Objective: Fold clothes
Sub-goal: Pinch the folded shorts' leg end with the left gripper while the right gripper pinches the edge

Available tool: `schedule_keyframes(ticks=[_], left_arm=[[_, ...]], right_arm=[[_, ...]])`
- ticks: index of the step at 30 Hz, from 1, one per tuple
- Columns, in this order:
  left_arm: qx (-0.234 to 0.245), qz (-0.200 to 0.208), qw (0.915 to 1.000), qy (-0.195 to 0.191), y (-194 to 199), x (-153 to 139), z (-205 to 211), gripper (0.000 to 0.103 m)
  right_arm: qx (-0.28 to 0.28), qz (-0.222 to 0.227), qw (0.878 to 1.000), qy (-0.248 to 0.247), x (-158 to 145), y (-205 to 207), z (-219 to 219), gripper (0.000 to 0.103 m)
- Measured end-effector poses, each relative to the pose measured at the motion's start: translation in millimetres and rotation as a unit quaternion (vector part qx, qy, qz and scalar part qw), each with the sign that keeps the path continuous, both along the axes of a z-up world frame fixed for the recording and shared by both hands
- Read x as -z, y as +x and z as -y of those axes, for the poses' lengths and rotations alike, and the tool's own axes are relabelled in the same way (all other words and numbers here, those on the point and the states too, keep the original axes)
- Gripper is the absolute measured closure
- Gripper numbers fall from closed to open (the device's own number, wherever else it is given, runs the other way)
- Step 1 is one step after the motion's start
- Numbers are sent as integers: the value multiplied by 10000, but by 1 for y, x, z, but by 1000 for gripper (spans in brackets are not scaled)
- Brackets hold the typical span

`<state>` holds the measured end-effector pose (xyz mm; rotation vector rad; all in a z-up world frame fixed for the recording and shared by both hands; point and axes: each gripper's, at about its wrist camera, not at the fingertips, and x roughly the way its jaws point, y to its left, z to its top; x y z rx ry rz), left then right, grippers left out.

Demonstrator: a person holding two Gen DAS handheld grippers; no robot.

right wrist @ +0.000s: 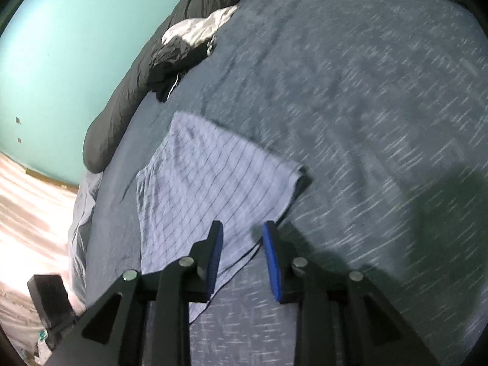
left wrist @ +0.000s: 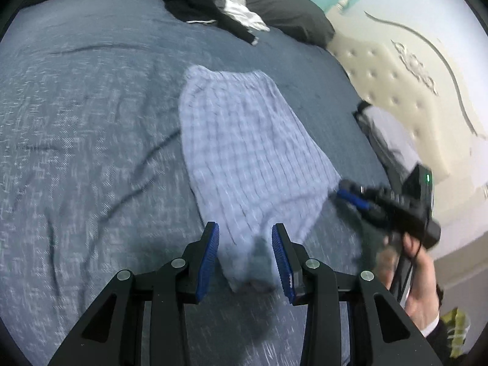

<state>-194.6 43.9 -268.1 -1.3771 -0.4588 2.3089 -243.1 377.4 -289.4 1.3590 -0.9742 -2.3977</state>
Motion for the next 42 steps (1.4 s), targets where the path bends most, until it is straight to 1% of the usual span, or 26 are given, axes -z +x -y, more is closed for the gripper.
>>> schedule_keyframes(ticks=[6,9,11,14,16,21,25,27,28,29,31,35,38,42], left_arm=[[212,-88,9994,-242,15,2,-16,63],[320,-71,9988,-370,16,6,-22,63],[386,-81,9981,-464,17,8,-25,63],[441,-120,9971,-602,18,10,-28,63],[440,-113,9967,-670,17,14,-29,63],[481,-151,9961,-718,18,16,-30,63],[440,-165,9967,-664,18,15,-26,64],[444,-190,9969,-618,18,12,-25,67],[446,-202,9970,-601,19,11,-24,69],[451,-215,9969,-602,19,10,-24,75],[464,-228,9969,-598,18,10,-23,84],[488,-172,9973,-519,17,13,-24,94],[524,-196,9970,-533,19,14,-25,98],[552,-233,9970,-489,19,11,-23,99]], right_arm=[[189,-153,9997,90,-7,-6,-18,76],[364,-90,9993,55,-5,-11,-24,76],[381,-90,9992,124,-6,-14,-25,76],[289,-117,9988,372,-8,-17,-22,76],[244,-94,9988,403,-6,-18,-20,76],[169,-108,9984,527,-5,-22,-15,76],[154,-158,9976,649,-3,-22,-14,76],[172,-162,9977,640,-2,-23,-16,79],[183,-161,9977,631,-1,-24,-17,84],[197,-154,9978,615,0,-24,-18,89],[199,-149,9983,530,2,-24,-19,93],[187,-225,9988,390,1,-23,-21,99],[239,-329,9985,358,-4,-21,-23,101],[281,-424,9982,322,-10,-18,-26,101]])
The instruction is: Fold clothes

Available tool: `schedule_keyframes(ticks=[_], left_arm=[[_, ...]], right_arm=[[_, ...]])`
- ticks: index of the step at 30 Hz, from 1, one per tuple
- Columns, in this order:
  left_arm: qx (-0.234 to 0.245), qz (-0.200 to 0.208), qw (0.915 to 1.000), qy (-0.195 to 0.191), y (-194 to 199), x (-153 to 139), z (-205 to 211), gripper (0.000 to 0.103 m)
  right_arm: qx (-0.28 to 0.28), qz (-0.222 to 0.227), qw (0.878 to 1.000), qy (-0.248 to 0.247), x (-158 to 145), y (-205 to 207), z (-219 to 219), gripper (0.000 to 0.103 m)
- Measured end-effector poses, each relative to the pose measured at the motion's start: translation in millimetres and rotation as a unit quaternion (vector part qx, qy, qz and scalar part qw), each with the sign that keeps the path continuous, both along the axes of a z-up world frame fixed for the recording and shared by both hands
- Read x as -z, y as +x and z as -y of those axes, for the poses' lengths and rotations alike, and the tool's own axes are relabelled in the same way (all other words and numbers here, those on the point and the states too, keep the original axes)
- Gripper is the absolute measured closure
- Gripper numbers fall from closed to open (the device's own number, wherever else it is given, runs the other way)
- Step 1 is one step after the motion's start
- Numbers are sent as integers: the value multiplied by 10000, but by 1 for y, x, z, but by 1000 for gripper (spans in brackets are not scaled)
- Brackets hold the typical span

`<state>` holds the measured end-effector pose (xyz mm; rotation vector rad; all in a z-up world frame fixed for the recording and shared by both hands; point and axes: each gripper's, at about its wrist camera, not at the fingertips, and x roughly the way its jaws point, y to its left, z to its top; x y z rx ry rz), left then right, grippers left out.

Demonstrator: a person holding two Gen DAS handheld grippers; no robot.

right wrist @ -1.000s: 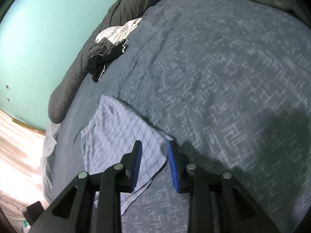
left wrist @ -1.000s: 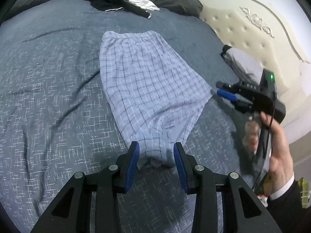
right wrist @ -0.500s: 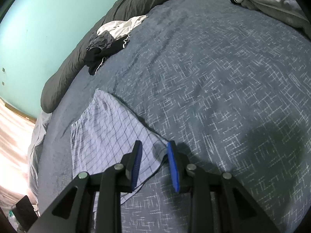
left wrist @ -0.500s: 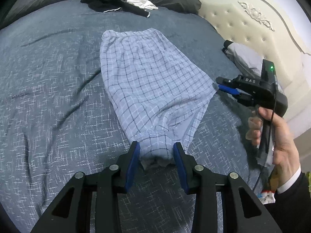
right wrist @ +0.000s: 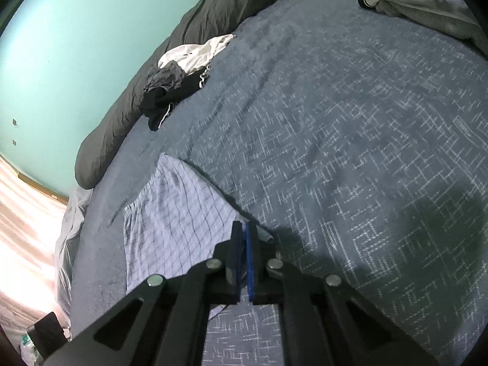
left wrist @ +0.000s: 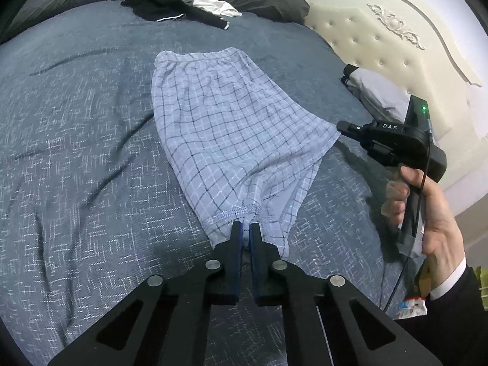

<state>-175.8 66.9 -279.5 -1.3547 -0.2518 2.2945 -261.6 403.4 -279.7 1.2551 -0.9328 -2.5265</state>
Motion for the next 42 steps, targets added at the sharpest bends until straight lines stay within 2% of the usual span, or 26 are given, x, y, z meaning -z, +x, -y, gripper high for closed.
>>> schedule_keyframes(ticks=[6,10,17,21,25,31,33,36,39,42], left_arm=[[34,50,9992,393,-2,-11,11,99],[26,174,9975,680,-5,-12,17,99],[45,555,9971,516,-9,12,14,99],[38,508,9976,475,-8,3,15,98],[85,288,9989,347,-5,-14,14,95],[278,494,9977,369,3,-10,3,93],[183,675,9969,361,4,-1,3,91],[27,850,9955,417,4,9,4,81],[-54,804,9956,485,6,8,4,70],[-135,713,9962,490,4,8,2,68]], right_arm=[[68,-165,9998,-26,-13,3,-4,101],[162,-150,9997,-83,-11,3,-9,101],[207,16,9997,-98,1,0,-11,101],[178,73,9998,-74,4,-1,-9,101],[183,96,9998,-66,6,-1,-9,101],[201,99,9997,-73,7,-1,-10,101],[202,92,9997,-77,7,0,-10,101],[203,70,9997,-93,5,1,-10,101],[196,55,9997,-107,4,2,-10,101],[188,55,9997,-118,3,2,-10,101]])
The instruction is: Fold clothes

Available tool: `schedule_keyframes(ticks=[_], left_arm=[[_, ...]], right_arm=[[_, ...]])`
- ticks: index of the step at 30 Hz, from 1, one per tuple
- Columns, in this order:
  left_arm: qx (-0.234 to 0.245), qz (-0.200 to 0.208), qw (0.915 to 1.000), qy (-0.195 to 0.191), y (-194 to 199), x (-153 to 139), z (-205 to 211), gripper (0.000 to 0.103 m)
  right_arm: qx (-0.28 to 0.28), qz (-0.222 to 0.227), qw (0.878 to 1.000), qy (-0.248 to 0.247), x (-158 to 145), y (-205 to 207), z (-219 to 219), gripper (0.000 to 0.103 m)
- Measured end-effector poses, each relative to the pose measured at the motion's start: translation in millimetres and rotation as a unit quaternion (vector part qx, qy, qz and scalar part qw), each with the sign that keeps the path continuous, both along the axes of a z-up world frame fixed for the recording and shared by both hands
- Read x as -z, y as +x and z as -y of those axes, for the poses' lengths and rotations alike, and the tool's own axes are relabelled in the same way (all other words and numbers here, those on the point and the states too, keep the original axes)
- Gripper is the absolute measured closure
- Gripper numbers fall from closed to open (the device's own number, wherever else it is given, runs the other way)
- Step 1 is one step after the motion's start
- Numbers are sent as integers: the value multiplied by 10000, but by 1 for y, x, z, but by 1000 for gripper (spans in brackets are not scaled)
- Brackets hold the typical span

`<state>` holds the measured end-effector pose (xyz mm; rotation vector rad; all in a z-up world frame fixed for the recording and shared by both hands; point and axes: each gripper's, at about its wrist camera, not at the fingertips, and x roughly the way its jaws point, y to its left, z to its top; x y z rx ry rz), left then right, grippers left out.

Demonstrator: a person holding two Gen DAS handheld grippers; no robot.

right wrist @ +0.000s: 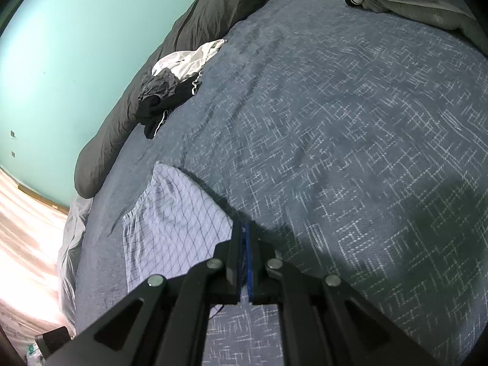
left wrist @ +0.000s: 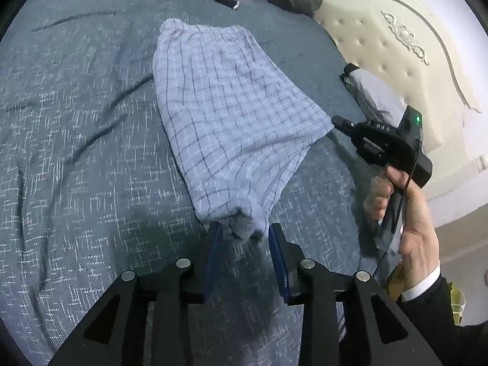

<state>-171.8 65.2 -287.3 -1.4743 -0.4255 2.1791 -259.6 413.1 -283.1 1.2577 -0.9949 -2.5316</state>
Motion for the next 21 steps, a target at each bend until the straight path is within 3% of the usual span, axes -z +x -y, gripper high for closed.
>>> schedule_keyframes(ticks=[4,5,6,12,17,21], left_arm=[[83,3,9999,63,-2,4,-4,74],[109,24,9999,114,-3,5,-5,93],[137,52,9998,168,-3,6,-5,100],[96,183,9968,774,-4,2,3,100],[-8,464,9871,1530,-4,1,11,100],[-156,813,9824,1674,-6,19,13,100]], right_arm=[[-15,-14,10000,5,-1,0,1,101],[-15,-17,10000,-4,-1,0,0,101],[-13,-21,10000,-14,-1,0,0,101],[-13,-59,10000,-51,-3,1,-3,101],[8,-62,10000,-54,-4,2,-5,101],[54,-45,10000,-30,-4,2,-8,101]])
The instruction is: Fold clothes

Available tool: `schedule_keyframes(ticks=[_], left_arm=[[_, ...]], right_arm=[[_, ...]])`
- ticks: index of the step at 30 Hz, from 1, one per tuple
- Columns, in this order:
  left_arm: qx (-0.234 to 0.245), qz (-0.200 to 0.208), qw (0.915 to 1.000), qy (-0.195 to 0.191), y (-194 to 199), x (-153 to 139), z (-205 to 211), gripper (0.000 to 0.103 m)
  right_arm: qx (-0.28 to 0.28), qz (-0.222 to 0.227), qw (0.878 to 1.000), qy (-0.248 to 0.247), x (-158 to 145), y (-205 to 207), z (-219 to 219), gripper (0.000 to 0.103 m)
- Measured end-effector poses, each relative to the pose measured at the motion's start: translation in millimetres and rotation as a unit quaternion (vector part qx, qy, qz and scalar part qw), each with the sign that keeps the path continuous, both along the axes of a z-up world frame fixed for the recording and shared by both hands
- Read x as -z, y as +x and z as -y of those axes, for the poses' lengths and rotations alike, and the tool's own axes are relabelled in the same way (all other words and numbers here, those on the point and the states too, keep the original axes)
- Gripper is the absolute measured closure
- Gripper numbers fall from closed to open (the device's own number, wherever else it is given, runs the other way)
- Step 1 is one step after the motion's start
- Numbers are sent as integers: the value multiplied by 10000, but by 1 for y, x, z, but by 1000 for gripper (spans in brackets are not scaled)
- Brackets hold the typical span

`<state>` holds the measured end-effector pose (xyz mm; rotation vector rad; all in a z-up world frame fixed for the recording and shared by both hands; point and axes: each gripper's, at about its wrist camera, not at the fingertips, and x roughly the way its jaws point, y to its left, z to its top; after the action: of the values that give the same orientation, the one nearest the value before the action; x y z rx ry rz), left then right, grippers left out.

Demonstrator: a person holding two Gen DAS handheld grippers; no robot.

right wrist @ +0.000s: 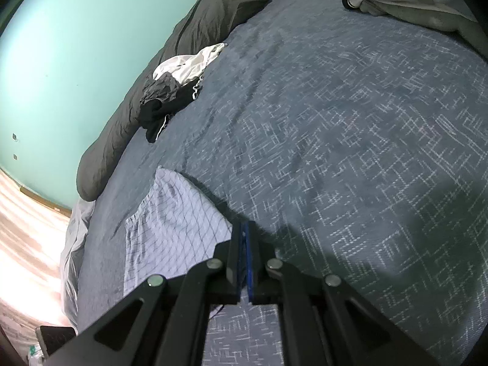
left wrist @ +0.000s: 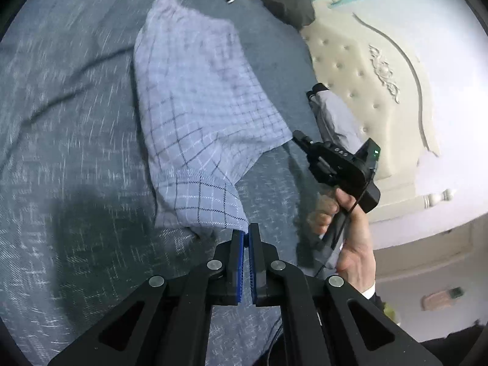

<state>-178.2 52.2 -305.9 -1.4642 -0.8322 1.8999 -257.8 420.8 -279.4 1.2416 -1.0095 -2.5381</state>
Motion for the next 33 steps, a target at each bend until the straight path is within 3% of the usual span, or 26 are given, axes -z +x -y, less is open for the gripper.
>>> schedule_keyframes(ticks=[6,12,16,19,21,25,29,33], left_arm=[[-166,332,9991,-198,-2,22,6,100],[-11,72,9990,-441,3,-5,2,98],[75,-144,9984,-535,8,-24,4,89],[42,-312,9977,-606,7,-34,7,85],[-84,-400,9972,-626,3,-35,12,85],[-185,-592,9937,-936,-5,-29,12,85],[-18,-770,9867,-1431,-10,-20,0,85],[150,-777,9826,-1680,-10,-11,-6,86]], right_arm=[[11,0,10000,59,0,-1,0,101],[39,127,9999,-68,5,-3,0,101],[161,235,9996,-74,6,-3,-3,98],[190,271,9993,-146,8,-3,-5,83],[137,254,9994,-173,7,-4,-1,77],[-27,245,9996,-139,6,-6,8,77],[-213,280,9993,108,9,-8,20,77],[-303,278,9989,243,13,-8,24,78]])
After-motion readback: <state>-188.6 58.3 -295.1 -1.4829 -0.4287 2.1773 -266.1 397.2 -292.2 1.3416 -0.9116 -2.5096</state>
